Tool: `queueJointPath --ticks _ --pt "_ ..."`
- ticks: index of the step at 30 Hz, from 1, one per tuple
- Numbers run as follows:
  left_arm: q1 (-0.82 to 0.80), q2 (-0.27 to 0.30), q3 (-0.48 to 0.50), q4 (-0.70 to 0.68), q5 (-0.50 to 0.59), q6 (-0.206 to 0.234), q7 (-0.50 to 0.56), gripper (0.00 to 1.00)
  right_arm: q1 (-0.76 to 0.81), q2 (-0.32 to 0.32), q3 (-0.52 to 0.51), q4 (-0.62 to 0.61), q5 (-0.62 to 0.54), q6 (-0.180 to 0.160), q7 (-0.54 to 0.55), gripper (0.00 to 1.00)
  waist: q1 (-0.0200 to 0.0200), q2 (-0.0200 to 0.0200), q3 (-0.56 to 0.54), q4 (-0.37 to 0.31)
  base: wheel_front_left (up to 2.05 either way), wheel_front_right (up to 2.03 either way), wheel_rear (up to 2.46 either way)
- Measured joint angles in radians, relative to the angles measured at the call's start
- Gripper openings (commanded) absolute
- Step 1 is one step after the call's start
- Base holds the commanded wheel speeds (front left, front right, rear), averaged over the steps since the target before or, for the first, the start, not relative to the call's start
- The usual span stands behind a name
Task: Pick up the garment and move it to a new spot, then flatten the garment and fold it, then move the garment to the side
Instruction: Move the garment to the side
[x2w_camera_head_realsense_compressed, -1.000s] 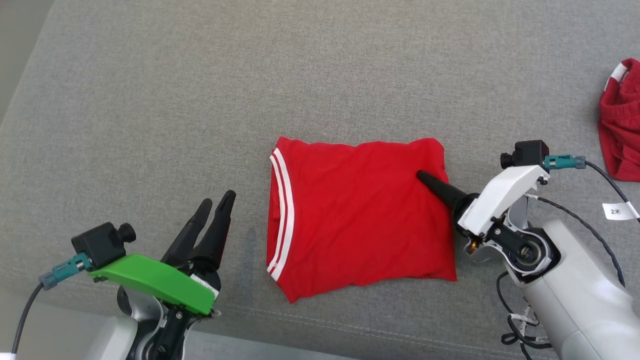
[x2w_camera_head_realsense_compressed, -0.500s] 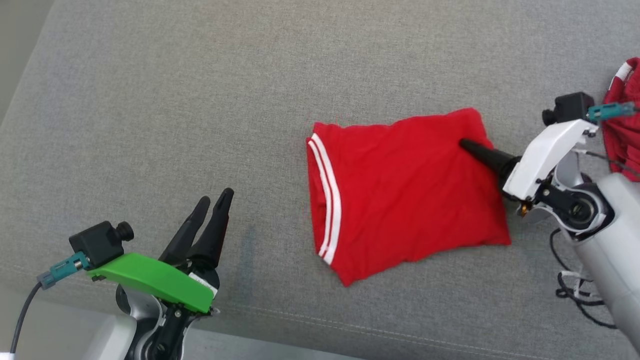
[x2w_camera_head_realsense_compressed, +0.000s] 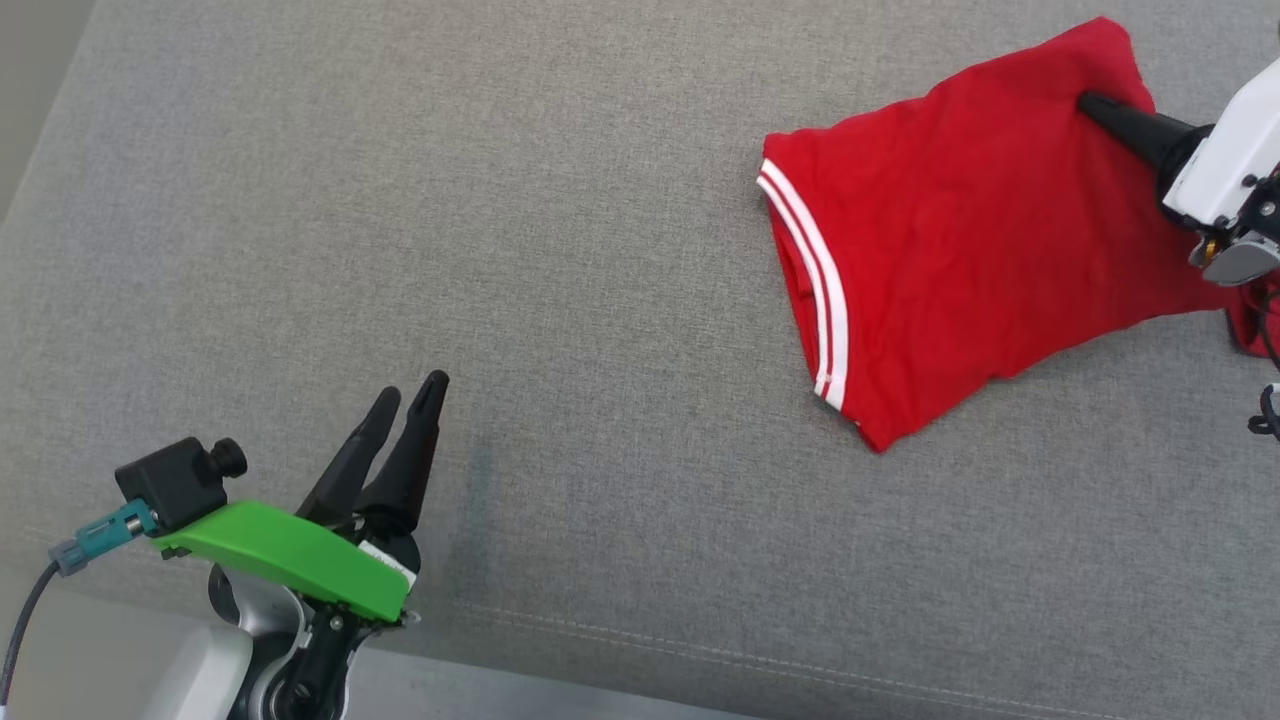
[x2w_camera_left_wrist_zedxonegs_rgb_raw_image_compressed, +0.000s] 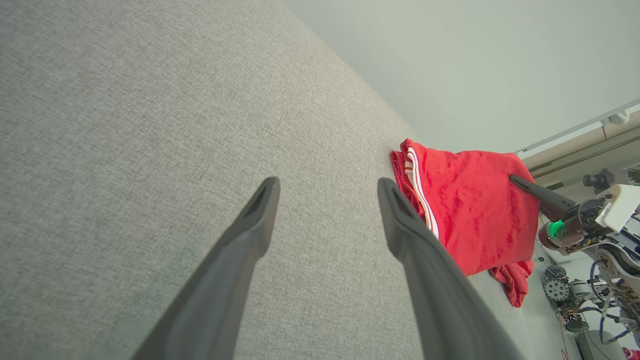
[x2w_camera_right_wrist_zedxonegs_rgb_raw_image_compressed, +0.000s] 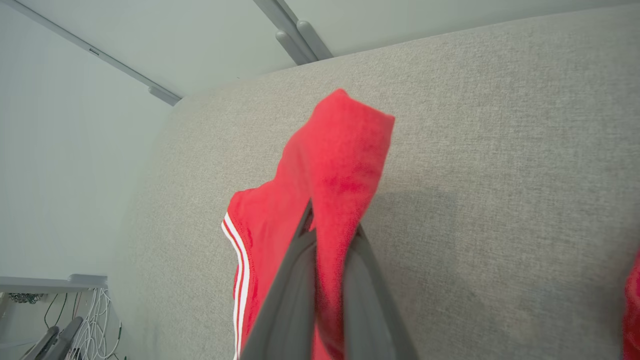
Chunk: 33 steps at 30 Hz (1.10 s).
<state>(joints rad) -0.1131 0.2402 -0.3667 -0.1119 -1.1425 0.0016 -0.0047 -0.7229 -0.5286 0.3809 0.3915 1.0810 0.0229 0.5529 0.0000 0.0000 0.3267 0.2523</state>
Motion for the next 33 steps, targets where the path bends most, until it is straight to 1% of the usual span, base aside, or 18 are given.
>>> queueJointPath --ticks 8,18,24,26,33 --pt "0.0 0.021 0.011 -0.016 0.004 0.012 0.005 1.0 -0.031 -0.044 -0.06 0.004 0.007 -0.035 0.008 0.0 0.0 0.0 0.011 -0.037 0.0 0.0 0.0" --pt "0.0 0.034 0.014 -0.037 0.007 0.031 0.022 1.0 -0.032 -0.067 -0.145 0.0 0.037 -0.067 -0.026 0.0 0.0 0.0 0.029 -0.106 0.0 0.0 0.0" --pt "-0.001 0.038 0.011 -0.052 0.03 0.035 0.031 1.0 -0.034 -0.095 -0.189 0.003 0.037 -0.07 -0.071 0.0 0.0 0.0 0.042 -0.145 0.0 0.0 0.0" --pt "-0.002 0.038 0.009 -0.057 0.03 0.04 0.032 1.0 -0.034 -0.098 -0.197 0.002 0.038 -0.077 -0.08 0.0 0.0 0.0001 0.046 -0.156 0.0 0.0 0.0" --pt "-0.013 0.043 0.005 -0.063 0.03 0.044 0.045 1.0 -0.029 -0.102 -0.217 0.007 0.038 -0.078 -0.115 0.0 0.0 0.0 0.06 -0.179 0.0 0.0 0.0"
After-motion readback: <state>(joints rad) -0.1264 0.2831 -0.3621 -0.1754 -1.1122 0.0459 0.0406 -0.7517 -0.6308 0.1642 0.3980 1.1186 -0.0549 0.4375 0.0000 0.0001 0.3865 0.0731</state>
